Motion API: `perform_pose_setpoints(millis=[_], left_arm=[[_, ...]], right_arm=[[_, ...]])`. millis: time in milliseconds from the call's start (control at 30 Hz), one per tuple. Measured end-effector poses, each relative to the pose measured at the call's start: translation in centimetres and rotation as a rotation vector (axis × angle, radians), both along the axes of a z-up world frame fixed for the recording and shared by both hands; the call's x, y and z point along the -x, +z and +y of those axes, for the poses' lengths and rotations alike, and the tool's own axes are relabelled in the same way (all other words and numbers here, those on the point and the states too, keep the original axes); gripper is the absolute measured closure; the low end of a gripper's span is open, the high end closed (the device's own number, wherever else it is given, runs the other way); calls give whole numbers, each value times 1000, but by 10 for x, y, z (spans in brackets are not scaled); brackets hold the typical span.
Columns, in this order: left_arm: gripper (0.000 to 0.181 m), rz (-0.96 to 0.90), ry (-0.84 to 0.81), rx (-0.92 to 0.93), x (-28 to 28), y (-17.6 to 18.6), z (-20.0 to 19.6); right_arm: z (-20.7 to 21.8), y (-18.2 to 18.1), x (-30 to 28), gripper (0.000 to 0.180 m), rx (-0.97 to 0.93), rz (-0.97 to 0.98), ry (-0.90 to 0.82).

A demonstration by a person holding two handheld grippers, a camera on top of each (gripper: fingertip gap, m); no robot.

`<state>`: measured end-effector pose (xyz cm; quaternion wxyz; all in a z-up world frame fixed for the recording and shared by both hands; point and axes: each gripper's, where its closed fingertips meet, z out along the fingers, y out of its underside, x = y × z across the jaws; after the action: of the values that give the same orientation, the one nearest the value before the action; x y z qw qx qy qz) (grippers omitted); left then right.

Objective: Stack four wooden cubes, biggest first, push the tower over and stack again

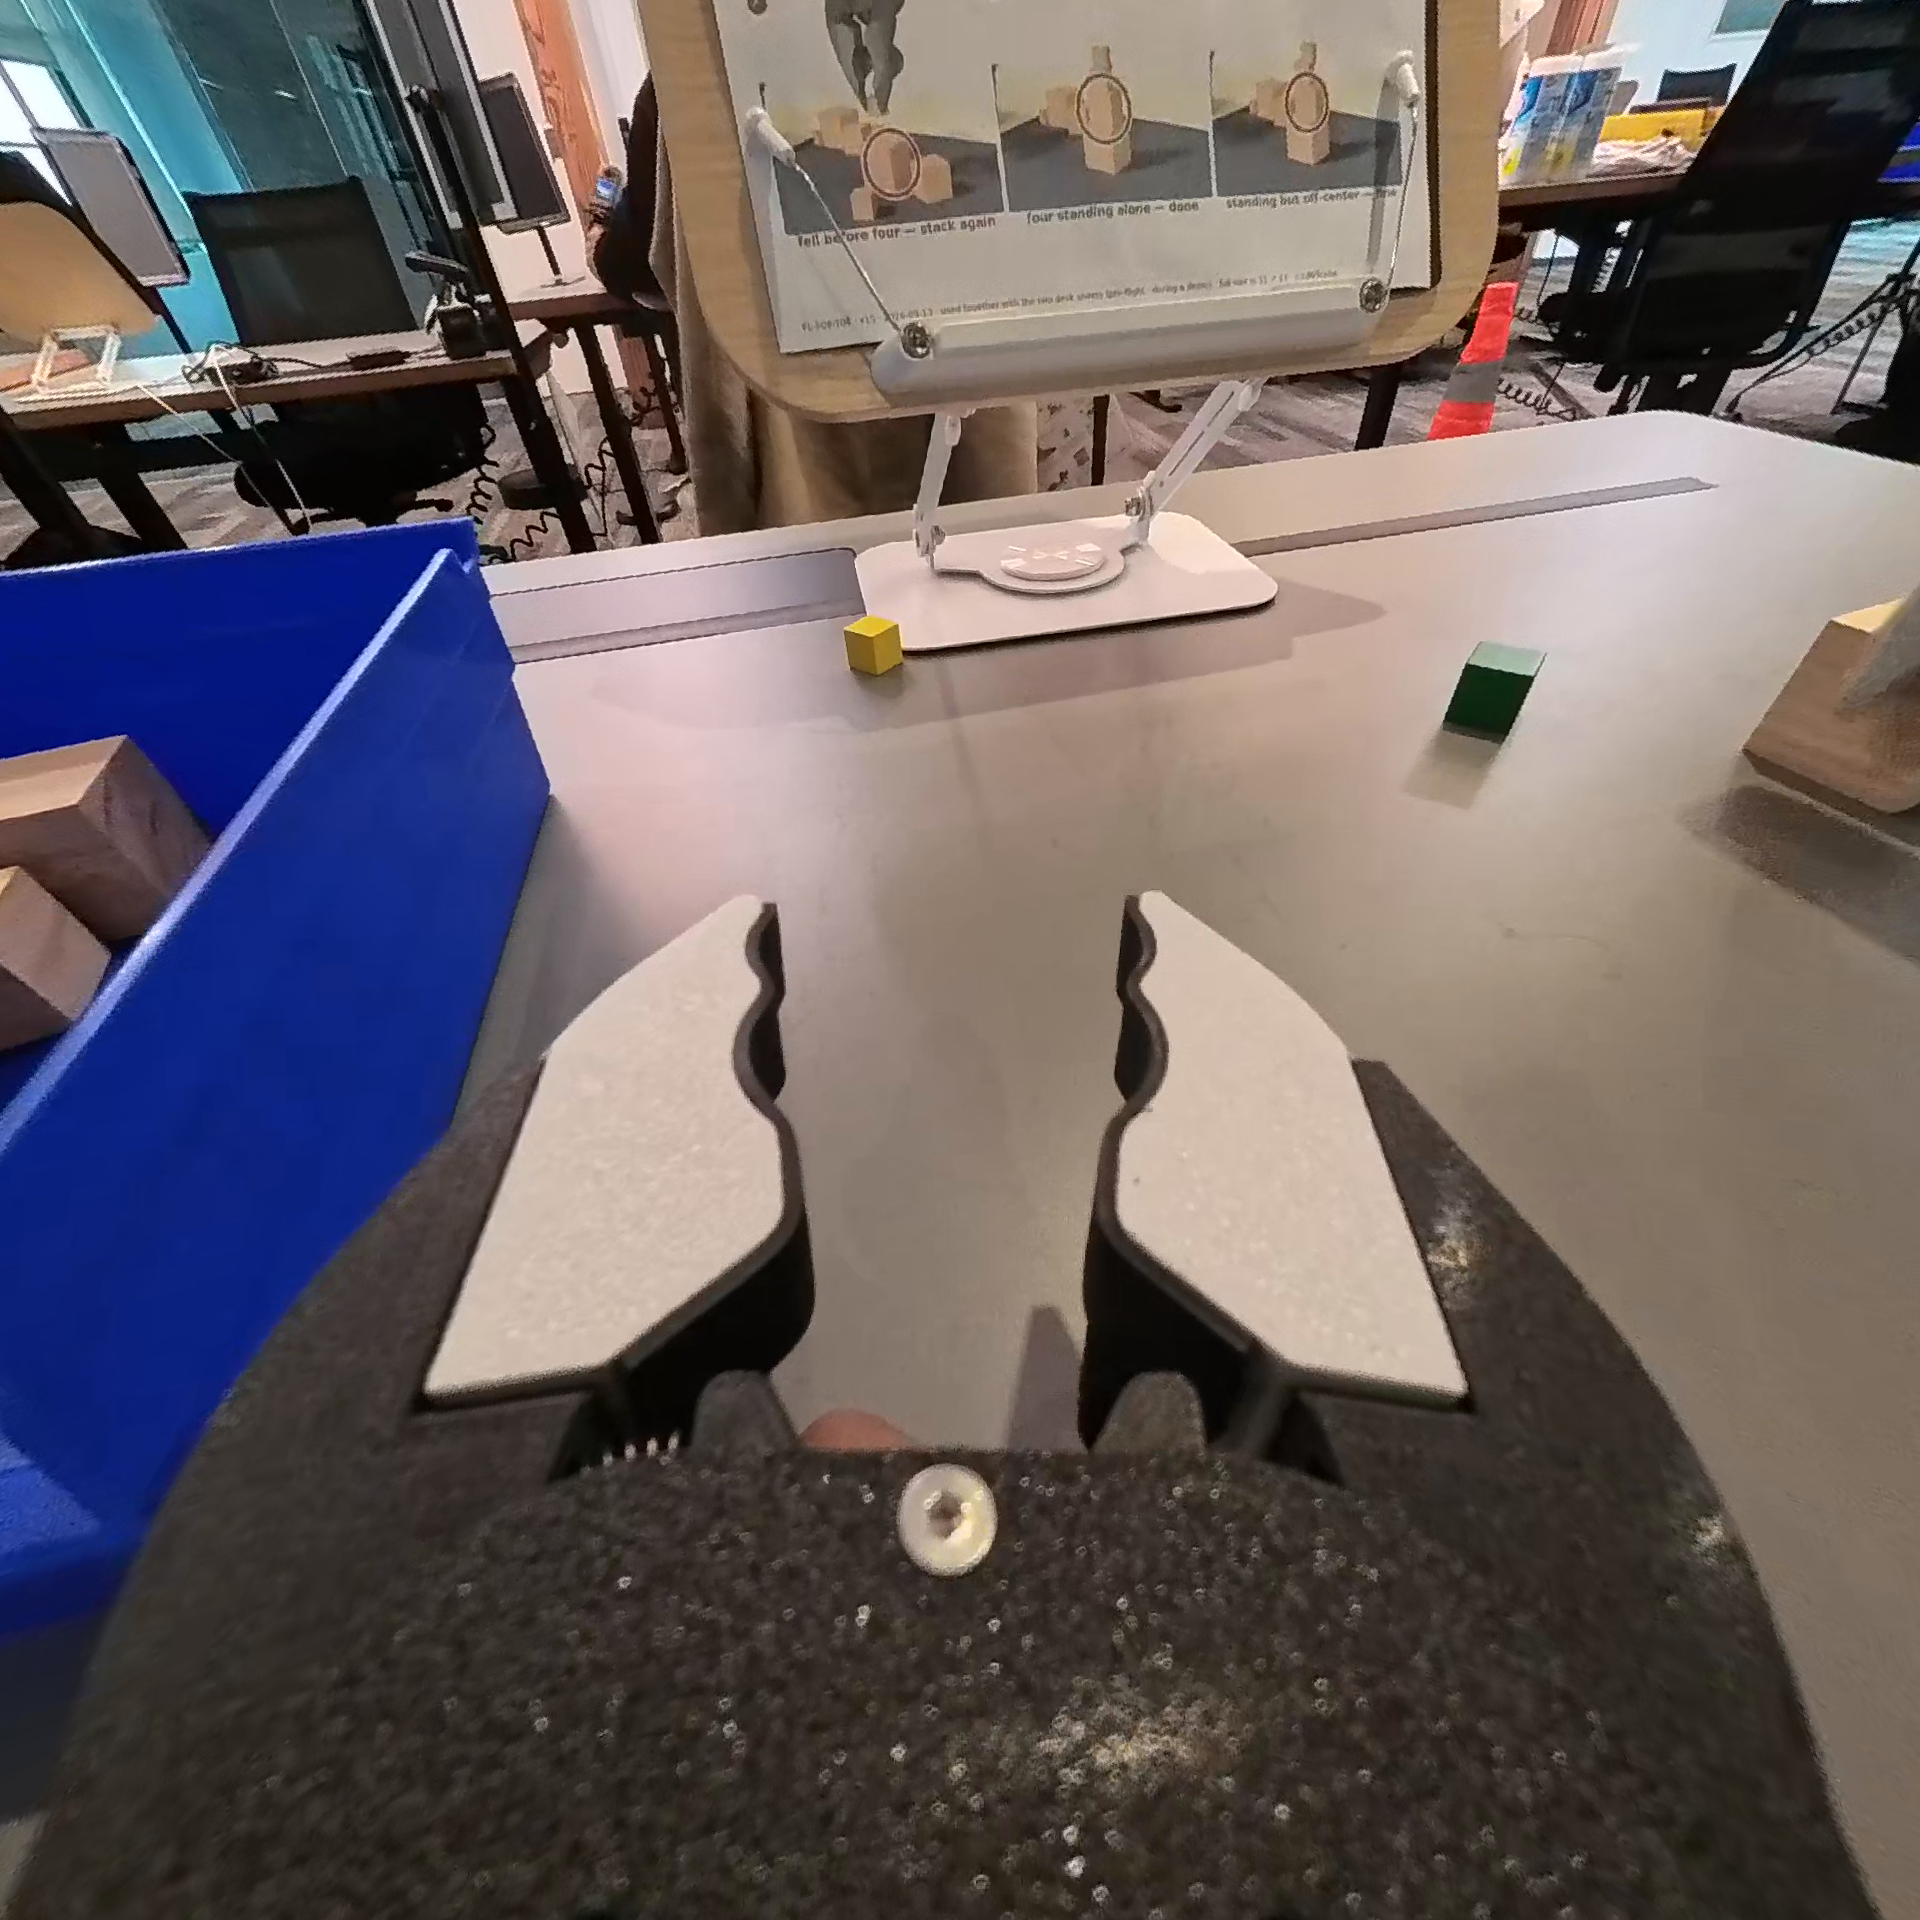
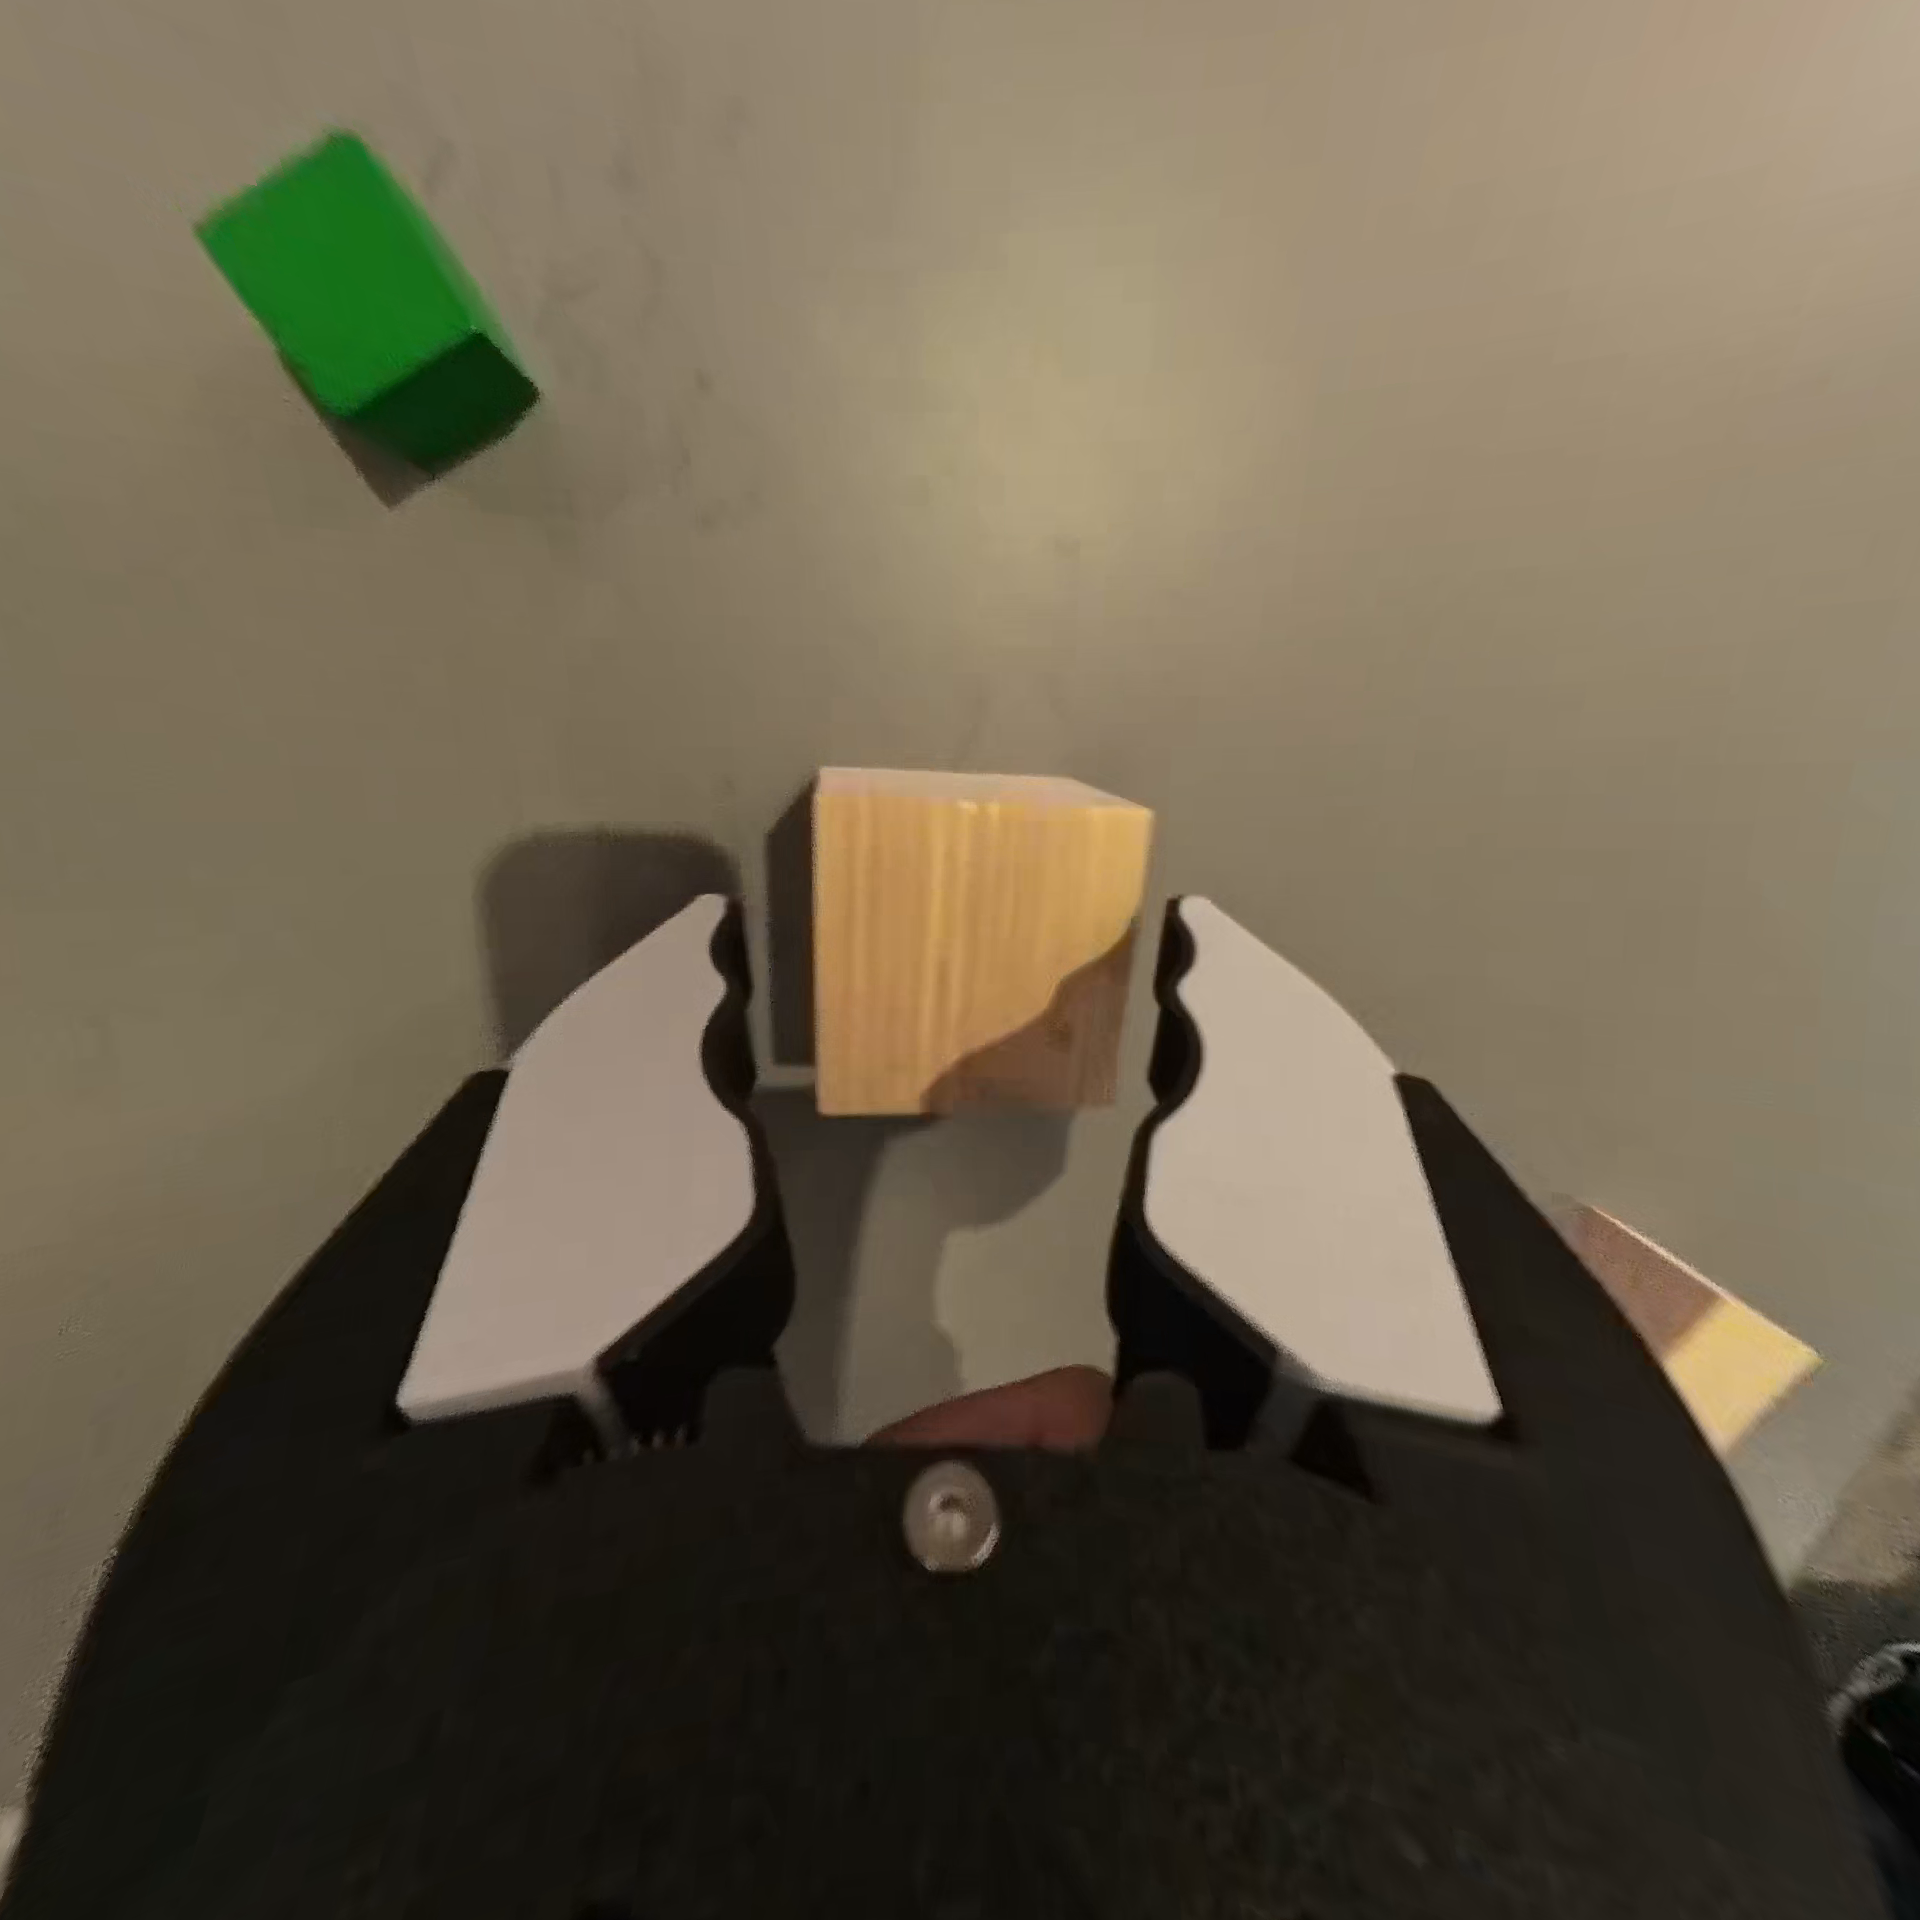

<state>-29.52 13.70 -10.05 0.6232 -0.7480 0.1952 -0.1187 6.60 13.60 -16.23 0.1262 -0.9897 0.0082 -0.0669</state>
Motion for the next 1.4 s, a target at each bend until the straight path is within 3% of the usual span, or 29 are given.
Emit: perform_pose_setpoints(millis=[67, 233, 433, 567, 633, 867, 1067, 1267, 1400], left_arm=[[119, 1, -3, 8, 0, -1, 0], [119, 2, -4, 9, -1, -1, 1], [119, 8, -2, 18, -1, -3, 2], [119, 9, 0, 10, -1, -2, 1], [119, 8, 0, 9, -1, -2, 1], [119, 2, -5, 9, -1, -1, 1], [119, 4, -6, 17, -1, -2, 1], [119, 15, -5, 26, -2, -4, 2], [119, 4, -5, 19, -1, -3, 2]], right_arm=[[0, -7, -5, 118, 12, -56, 7], [9, 9, -1, 119, -26, -68, 106], [32, 101, 91, 119, -281, -154, 699], [21, 108, 169, 119, -307, -153, 1116], [19, 95, 188, 119, -262, -146, 1208], [28, 32, 204, 119, -90, -135, 1297], [21, 5, 208, 119, -47, -77, 1335], [16, 3, 214, 115, -94, -45, 1376], [15, 41, 208, 110, -228, -59, 1342]])
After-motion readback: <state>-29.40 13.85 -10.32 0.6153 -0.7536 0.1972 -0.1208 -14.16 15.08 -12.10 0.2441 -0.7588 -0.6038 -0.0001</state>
